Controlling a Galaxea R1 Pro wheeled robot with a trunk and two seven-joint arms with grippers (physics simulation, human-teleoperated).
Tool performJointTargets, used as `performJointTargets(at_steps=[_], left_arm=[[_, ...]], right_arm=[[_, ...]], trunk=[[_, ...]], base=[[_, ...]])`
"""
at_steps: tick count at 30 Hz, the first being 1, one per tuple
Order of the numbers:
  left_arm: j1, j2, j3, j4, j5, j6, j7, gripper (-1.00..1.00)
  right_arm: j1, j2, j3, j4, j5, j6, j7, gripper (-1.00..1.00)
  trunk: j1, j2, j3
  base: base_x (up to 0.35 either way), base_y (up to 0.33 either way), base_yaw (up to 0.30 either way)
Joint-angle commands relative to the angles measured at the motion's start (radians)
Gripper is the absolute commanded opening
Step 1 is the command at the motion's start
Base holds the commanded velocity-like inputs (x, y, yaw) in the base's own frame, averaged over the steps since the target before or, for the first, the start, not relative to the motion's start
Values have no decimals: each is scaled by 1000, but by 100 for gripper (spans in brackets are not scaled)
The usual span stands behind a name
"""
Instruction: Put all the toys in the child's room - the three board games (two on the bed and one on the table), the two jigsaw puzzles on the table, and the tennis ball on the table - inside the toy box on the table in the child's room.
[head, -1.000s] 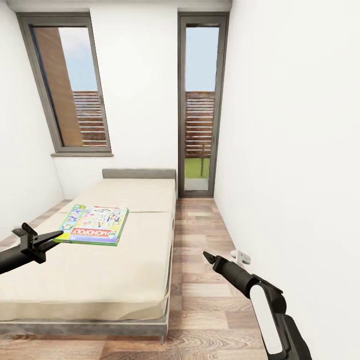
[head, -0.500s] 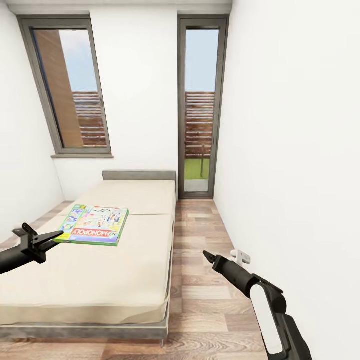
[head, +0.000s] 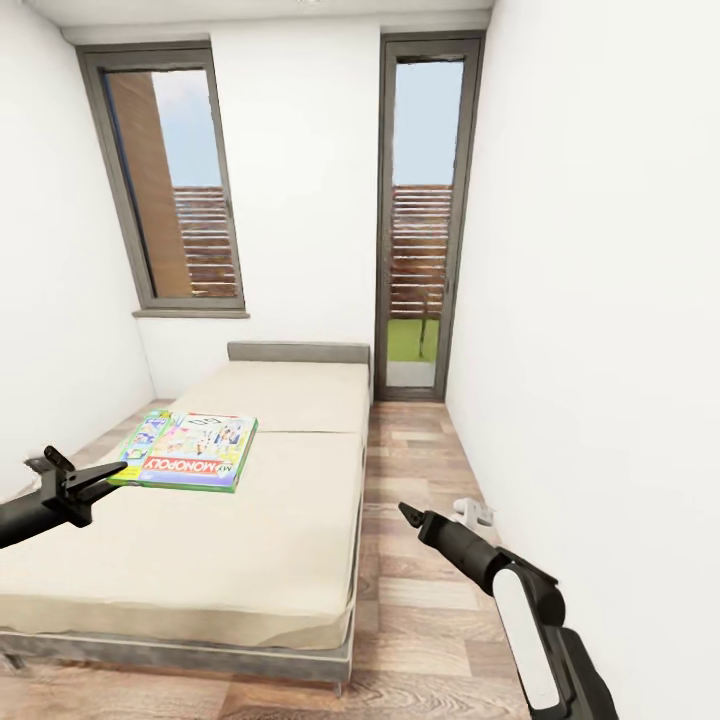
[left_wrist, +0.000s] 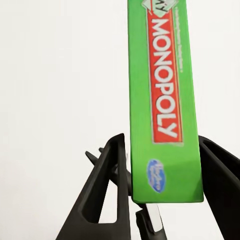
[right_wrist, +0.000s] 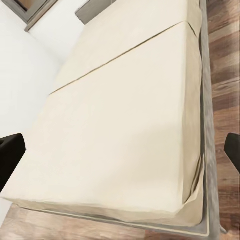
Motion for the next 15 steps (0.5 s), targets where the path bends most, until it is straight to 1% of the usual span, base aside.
performJointTargets(at_steps=[1,8,11,15], left_arm=[[-2,1,-5,2,4,8,-5,-100],[-2,1,-4,2,4,8,-5,-100],[-2,1,-4,2,4,8,-5,-100],[-2,1,-5,2,4,8,-5,-100]], right_arm=[[-1,1,0,0,2,6,6,100],[-1,0,6,2,3,4,5,100],[-1,-1,8,3,2,-28,7,100],[-1,-2,17,3,1,-45,7,100]], trunk=[[-4,7,2],[-31,56,24],[-42,77,33],[-58,105,46]], base=[[0,0,283],[0,0,287],[0,0,290],[0,0,291]])
